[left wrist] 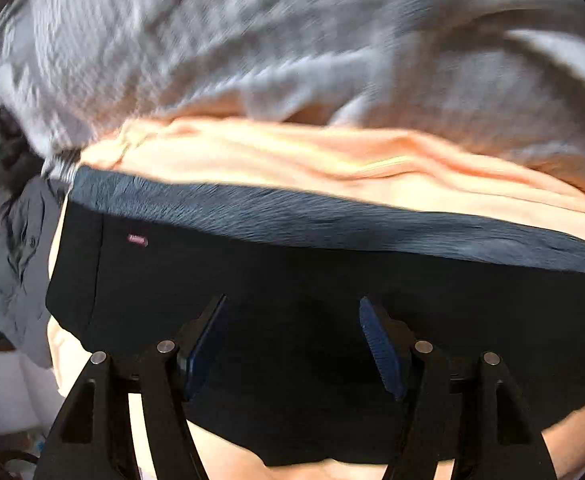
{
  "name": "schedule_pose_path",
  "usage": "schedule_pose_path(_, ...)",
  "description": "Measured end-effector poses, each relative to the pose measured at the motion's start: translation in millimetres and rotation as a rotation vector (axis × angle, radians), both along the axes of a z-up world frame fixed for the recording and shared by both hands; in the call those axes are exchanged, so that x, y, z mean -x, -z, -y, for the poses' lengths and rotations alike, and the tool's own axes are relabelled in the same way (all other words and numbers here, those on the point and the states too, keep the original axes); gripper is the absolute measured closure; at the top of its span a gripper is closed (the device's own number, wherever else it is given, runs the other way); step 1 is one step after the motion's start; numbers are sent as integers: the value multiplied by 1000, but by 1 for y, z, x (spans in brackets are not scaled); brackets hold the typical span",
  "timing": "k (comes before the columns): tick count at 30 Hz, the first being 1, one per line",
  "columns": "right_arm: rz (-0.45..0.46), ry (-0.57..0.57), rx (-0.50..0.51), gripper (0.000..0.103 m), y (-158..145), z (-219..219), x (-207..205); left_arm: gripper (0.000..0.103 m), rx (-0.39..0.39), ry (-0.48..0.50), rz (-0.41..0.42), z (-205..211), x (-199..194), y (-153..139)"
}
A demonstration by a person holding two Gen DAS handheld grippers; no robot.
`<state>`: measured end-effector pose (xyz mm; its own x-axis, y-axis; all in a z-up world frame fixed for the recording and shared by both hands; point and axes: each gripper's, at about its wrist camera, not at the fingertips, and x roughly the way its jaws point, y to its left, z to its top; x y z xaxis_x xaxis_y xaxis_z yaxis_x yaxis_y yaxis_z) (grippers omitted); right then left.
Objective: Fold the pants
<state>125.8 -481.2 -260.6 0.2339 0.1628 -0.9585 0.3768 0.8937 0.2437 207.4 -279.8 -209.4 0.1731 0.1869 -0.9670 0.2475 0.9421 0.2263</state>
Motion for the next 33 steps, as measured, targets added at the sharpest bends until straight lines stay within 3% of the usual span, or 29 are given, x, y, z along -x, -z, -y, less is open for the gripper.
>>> schedule_pose_path(3,28,-9,117,78,2,-25,-4,35,-46,-29,4,-2,-31,39)
schedule_pose_path(5,30,-14,148,78,0,-34,-9,30,-12,-51,19,-6,-51,49)
schedule_pose_path(8,13,-4,149,77,-1,-32,-6,27,-41,2,74,-8,-66,45)
schedule_pose_path(12,-49,100,134,76,-8,-36,-14,27,-20,20,61,-20,-89,38)
schedule_pose_path(15,18,160,1,73,-28,-51,-21,27,30,59,64,-46,-88,11)
schedule_pose_path(18,86,138,-135,58,-43,-94,-30,27,42,86,42,-84,-77,-12)
schedule_pose_path(20,105,114,-268,57,-42,-130,-35,27,36,82,30,-110,-68,-22)
schedule_pose_path(21,106,106,-314,57,-38,-142,-5,27,31,82,29,-122,-68,-21)
schedule_pose_path(23,96,79,-459,57,-26,-183,-7,27,-11,86,39,-143,-70,-17)
schedule_pose_path(26,66,63,-575,57,-2,-237,-12,27,-45,51,62,-155,-80,2)
schedule_pose_path(30,9,79,-677,57,32,-290,-22,27,-46,-24,86,-176,-109,33)
schedule_pose_path(33,-22,85,-705,57,58,-315,-27,27,-32,-33,98,-174,-111,33)
